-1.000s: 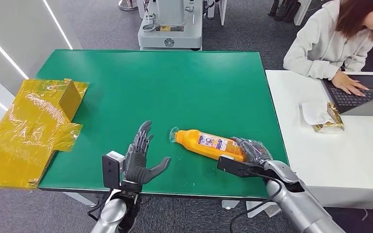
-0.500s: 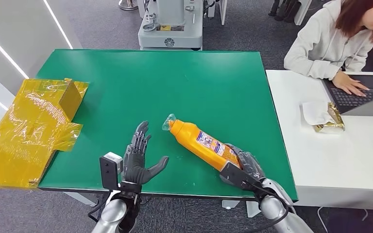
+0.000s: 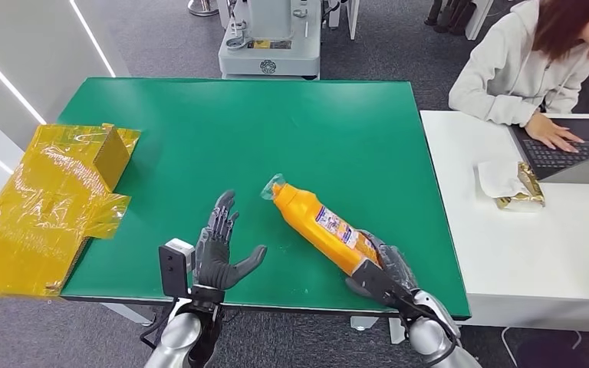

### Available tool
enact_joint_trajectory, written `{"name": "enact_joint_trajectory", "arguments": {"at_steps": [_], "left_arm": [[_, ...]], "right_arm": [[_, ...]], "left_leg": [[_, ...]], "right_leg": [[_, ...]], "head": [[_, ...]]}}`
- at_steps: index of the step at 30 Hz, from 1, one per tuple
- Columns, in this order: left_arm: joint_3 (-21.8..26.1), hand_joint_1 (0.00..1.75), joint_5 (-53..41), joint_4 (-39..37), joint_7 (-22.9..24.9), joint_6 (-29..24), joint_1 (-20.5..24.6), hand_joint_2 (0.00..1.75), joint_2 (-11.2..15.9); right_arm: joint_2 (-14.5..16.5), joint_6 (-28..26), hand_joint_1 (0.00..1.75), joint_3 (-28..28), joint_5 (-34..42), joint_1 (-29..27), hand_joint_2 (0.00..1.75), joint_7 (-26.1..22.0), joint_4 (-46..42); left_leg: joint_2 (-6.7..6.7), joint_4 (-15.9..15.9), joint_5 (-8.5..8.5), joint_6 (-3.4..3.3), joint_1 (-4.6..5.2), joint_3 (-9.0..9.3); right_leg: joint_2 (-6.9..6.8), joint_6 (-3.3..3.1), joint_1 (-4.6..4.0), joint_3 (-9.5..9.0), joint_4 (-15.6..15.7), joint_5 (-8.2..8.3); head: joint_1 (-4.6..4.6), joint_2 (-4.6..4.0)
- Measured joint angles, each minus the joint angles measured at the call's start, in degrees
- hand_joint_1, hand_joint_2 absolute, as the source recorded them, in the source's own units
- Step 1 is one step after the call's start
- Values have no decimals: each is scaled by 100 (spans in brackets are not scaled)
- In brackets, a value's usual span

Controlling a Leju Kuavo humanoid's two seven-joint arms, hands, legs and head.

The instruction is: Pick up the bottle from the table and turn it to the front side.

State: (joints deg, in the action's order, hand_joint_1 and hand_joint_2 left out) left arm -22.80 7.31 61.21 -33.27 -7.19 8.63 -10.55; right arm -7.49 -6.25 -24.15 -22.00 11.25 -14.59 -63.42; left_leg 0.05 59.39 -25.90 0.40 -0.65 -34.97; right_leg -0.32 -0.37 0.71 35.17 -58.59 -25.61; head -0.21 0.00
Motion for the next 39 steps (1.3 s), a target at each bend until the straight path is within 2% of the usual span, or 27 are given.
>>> {"name": "enact_joint_trajectory", "arguments": {"at_steps": [6, 13, 17, 21, 27, 33, 39], "left_arm": [[2, 0, 192, -25, 78, -53, 197, 175, 32], [38, 0, 537, -38, 713, 947, 742, 175, 273], [48, 0, 509, -106, 845, 1181, 1201, 175, 377], [48, 0, 560, -183, 968, 1406, 1456, 175, 435], [12, 0, 835, -503, 1434, 2031, 2012, 175, 489], [-77, 0, 866, -731, 1593, 2216, 2417, 175, 530], [-258, 0, 1147, -1004, 1997, 2635, 3107, 175, 519]], "right_arm": [[276, -520, 175, 155, 575, -399, 175, -323, -309], [508, -1035, 175, 242, 765, -874, 175, -660, -1104], [520, -1123, 175, 242, 903, -926, 175, -806, -1439], [520, -1172, 175, 235, 996, -922, 175, -865, -1578], [521, -1134, 175, 190, 1051, -463, 175, -932, -1366], [522, -1109, 175, 186, 958, -95, 175, -944, -1042], [522, -1080, 175, 184, 647, 590, 175, -948, -389]], "left_leg": [[-1, -1, 0, 0, 0, -2], [0, -2, 2, 2, 0, -3], [0, -1, 4, 2, 0, -2], [0, 0, 6, 0, 1, -3], [2, 0, 9, 0, 0, -2], [1, 1, 12, -2, 0, -5], [3, 2, 15, -3, 1, -6]], "right_leg": [[-2, -1, 0, 1, -1, -1], [-1, -2, 0, 3, -2, 1], [-1, -3, 0, 1, -3, 4], [0, -3, 0, 1, -3, 5], [2, -3, 0, 3, -4, 7], [2, -4, 0, 6, -6, 8], [5, -5, 0, 8, -7, 12]], "head": [[-1, 0], [0, 0], [-1, 0], [0, 0], [-1, 0], [0, 0], [0, 0]]}}
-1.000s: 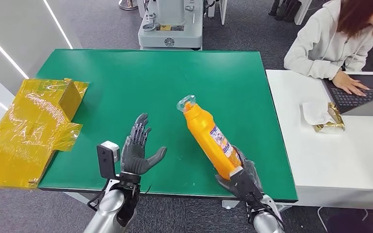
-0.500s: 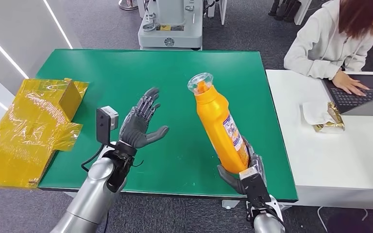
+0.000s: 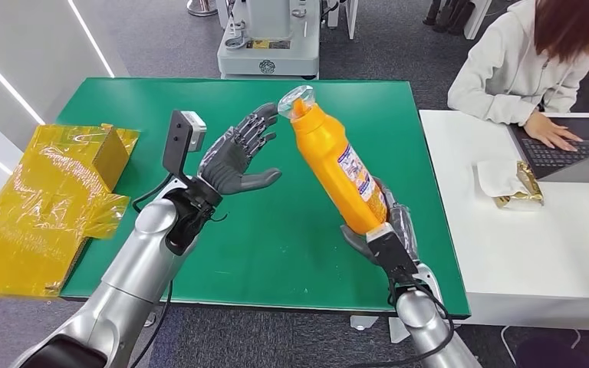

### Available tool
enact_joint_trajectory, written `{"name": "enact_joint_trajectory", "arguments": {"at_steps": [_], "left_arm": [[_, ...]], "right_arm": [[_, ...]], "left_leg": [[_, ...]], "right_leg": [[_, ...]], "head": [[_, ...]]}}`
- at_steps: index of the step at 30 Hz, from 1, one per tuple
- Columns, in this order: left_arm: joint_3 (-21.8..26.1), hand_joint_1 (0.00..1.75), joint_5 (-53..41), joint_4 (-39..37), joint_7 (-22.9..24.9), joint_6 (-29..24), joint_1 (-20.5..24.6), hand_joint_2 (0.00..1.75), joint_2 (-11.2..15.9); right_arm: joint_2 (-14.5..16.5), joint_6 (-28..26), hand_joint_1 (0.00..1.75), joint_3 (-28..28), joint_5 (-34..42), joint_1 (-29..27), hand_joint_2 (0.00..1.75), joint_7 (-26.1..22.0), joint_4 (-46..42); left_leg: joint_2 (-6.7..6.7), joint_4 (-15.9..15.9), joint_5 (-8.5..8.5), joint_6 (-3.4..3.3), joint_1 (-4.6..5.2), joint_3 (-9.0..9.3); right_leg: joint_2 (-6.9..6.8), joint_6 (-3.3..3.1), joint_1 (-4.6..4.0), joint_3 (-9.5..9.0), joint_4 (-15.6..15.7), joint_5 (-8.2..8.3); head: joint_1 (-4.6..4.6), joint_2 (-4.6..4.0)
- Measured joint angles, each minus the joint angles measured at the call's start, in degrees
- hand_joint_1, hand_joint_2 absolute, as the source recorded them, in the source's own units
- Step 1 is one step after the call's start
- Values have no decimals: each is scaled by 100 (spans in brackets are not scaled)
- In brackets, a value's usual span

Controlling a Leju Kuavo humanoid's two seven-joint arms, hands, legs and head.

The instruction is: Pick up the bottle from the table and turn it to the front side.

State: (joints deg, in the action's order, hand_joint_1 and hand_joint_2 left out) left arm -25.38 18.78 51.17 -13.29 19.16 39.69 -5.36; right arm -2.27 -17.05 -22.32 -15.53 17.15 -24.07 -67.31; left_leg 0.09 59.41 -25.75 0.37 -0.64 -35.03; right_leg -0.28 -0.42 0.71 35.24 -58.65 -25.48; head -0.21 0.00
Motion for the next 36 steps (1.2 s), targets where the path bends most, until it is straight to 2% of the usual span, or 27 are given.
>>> {"name": "enact_joint_trajectory", "arguments": {"at_steps": [6, 14, 18, 28, 36], "left_arm": [[-147, 0, 198, -211, 138, 99, 385, 175, -47], [-200, 0, 825, -562, 420, 465, 641, 175, -168], [-249, 0, 929, -763, 447, 496, 744, 175, -254], [-417, 0, 941, -1140, 163, 395, 940, 175, -519], [-437, 0, 1233, -1392, 197, 549, 1046, 175, -639]], "right_arm": [[116, 3, 175, -4, 87, 617, 175, -116, 594], [429, -174, 175, -114, -164, 1097, 175, 46, 1083], [539, -236, 175, -125, -201, 1221, 175, 26, 1280], [826, -622, 175, -107, -475, 1429, 175, -309, 1562], [888, -765, 175, -103, -573, 1456, 175, -412, 1721]], "left_leg": [[-1, 1, 2, -1, 0, 0], [-1, -1, 2, -1, -1, -1], [-1, 0, 2, -1, 0, -1], [-2, 1, 2, -1, 0, -2], [-1, 0, 2, -1, 0, -1]], "right_leg": [[0, -1, 0, 0, -1, 2], [-1, -1, -1, 2, -1, 1], [-1, -1, 0, 2, -1, 1], [-1, -1, 0, 2, -1, 1], [0, -1, 0, 2, -1, 1]], "head": [[1, 0], [0, 0], [0, 0], [0, 0], [1, 0]]}}
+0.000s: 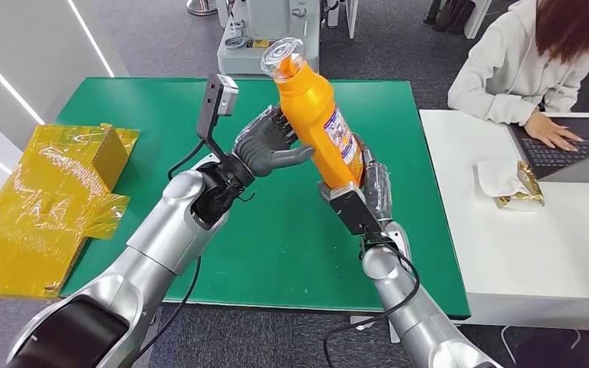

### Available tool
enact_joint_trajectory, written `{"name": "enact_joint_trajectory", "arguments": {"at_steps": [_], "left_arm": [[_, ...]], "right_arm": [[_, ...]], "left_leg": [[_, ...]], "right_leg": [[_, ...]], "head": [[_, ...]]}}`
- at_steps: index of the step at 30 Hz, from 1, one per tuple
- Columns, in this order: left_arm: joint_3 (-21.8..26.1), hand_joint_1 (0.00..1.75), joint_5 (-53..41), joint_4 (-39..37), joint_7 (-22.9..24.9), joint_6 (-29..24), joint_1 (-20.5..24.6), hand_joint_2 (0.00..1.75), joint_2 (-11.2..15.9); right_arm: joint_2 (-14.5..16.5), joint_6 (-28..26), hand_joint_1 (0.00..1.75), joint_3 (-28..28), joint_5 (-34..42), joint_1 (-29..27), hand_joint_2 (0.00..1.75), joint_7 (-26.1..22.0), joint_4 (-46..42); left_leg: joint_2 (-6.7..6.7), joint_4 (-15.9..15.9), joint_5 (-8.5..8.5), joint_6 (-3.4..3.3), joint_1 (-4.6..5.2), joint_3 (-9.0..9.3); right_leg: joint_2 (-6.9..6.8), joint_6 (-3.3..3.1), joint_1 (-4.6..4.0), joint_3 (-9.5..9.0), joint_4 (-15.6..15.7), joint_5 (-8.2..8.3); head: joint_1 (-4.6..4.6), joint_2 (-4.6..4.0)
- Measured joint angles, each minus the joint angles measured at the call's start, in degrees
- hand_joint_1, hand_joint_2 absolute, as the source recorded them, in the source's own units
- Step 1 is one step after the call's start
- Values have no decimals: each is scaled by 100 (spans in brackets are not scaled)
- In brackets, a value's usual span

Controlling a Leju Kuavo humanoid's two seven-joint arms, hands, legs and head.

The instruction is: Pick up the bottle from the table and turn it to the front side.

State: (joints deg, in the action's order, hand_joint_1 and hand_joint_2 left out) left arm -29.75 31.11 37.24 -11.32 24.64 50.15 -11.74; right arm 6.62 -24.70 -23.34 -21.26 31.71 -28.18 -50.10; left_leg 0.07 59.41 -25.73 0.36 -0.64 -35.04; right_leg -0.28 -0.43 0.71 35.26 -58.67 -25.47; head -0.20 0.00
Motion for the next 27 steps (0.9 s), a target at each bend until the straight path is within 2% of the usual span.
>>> {"name": "enact_joint_trajectory", "arguments": {"at_steps": [7, 13, 23, 27], "left_arm": [[-1, 0, 20, -167, 16, -36, 54, 175, -81], [0, 0, -36, -223, 52, -455, 203, 175, -200], [-1, 0, -64, -223, 38, -566, 233, 175, -267], [0, 0, -121, -223, -18, -789, 275, 175, -344]], "right_arm": [[22, -112, 175, -1, -122, 11, 175, 13, 144], [100, -161, 175, -7, -208, 11, 175, 106, 210], [112, -157, 175, -7, -214, -14, 175, 128, 210], [119, -159, 175, -2, -229, -36, 175, 191, 210]], "left_leg": [[-1, 0, 0, 0, 0, 0], [-1, 0, 0, 0, 0, 0], [0, 0, 0, 0, 0, 1], [-2, 1, 0, 0, 0, 0]], "right_leg": [[0, 0, 0, 0, 0, 0], [0, 0, 0, 0, 0, 0], [0, 0, 0, 0, 0, 0], [-2, 0, 0, 0, 0, 0]], "head": [[0, 0], [0, 0], [-1, 0], [-1, 0]]}}
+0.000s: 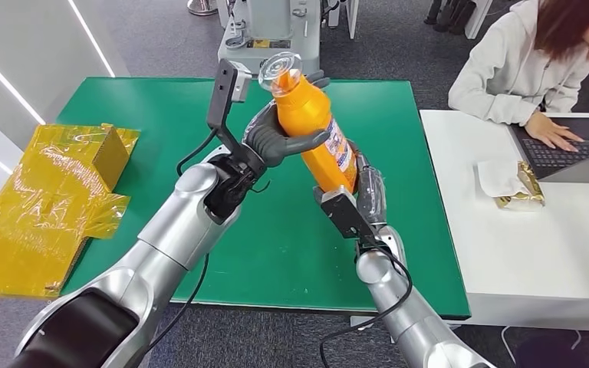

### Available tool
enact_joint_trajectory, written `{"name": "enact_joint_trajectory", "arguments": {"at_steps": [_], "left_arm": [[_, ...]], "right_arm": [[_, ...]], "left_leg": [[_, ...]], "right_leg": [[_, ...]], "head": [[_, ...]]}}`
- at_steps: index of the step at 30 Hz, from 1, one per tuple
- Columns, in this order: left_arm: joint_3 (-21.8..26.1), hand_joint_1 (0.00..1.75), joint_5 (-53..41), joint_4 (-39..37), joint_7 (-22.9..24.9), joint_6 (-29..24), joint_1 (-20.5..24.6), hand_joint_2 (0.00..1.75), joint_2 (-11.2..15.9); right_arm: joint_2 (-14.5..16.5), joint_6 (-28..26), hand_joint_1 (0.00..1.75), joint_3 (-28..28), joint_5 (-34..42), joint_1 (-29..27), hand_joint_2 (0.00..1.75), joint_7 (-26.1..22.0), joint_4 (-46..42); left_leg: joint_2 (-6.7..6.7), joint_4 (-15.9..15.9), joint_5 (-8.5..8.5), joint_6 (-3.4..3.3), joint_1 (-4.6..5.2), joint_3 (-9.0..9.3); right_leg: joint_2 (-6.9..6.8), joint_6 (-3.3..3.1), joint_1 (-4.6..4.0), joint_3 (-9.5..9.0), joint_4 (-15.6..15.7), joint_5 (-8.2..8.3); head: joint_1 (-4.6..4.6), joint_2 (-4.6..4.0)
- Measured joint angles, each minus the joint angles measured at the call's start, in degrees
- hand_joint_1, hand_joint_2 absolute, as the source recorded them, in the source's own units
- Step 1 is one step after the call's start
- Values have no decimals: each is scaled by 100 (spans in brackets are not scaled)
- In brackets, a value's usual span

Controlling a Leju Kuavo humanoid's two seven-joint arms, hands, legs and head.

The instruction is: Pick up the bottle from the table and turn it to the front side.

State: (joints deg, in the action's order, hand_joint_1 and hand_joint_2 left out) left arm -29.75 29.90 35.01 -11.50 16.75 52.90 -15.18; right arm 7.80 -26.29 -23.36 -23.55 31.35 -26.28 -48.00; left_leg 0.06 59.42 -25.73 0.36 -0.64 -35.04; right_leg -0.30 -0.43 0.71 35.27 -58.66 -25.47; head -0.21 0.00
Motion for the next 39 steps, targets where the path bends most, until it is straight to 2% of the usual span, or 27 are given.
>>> {"name": "enact_joint_trajectory", "arguments": {"at_steps": [3, 7, 15, 25, 27, 29, 31, 39], "left_arm": [[0, 0, 3, 0, -58, -207, 69, 175, -90], [5, 171, 130, 14, -137, -308, 110, 175, -137], [26, 175, 244, 159, -333, -450, 69, 175, -201], [74, 175, 326, 423, -305, -481, -116, 175, -196], [87, 175, 328, 455, -305, -479, -152, 175, -196], [100, 175, 328, 473, -305, -475, -174, 175, -196], [108, 175, 334, 476, -305, -470, -192, 175, -200], [116, 175, 259, 514, -413, -478, -230, 175, -202]], "right_arm": [[5, 11, 175, 6, -9, -55, 175, 36, -3], [7, 46, 175, 33, -34, -139, 175, 73, -57], [7, 127, 175, 202, -183, -318, 175, 209, -310], [9, 193, 175, 315, -124, -429, 175, 146, -548], [9, 198, 104, 349, -35, -430, 175, 108, -572], [9, 204, 17, 380, 66, -430, 175, 71, -591], [9, 201, 0, 400, 146, -426, 175, 38, -618], [6, 204, 0, 485, 346, -455, 175, 17, -858]], "left_leg": [[0, 0, 0, 0, 0, 0], [1, 0, 0, 0, 1, 0], [1, -1, 0, 0, 0, 0], [1, -1, 0, 0, 0, -1], [0, -1, 0, 0, 0, -1], [0, -1, 0, 0, 0, -1], [0, -1, 0, 0, 0, -1], [0, -1, 0, 0, 0, -1]], "right_leg": [[0, 0, 0, 0, 0, 0], [1, 0, 0, 0, 0, 0], [0, 0, 0, 0, 0, 0], [0, 0, 0, 0, 0, 0], [0, 0, 0, 0, 0, 0], [0, 0, 0, -1, 0, 0], [0, 0, 0, -1, 0, 0], [0, 0, 0, 0, 0, 0]], "head": [[0, 0], [1, 0], [1, 0], [1, 0], [1, 0], [1, 0], [1, 0], [2, 0]]}}
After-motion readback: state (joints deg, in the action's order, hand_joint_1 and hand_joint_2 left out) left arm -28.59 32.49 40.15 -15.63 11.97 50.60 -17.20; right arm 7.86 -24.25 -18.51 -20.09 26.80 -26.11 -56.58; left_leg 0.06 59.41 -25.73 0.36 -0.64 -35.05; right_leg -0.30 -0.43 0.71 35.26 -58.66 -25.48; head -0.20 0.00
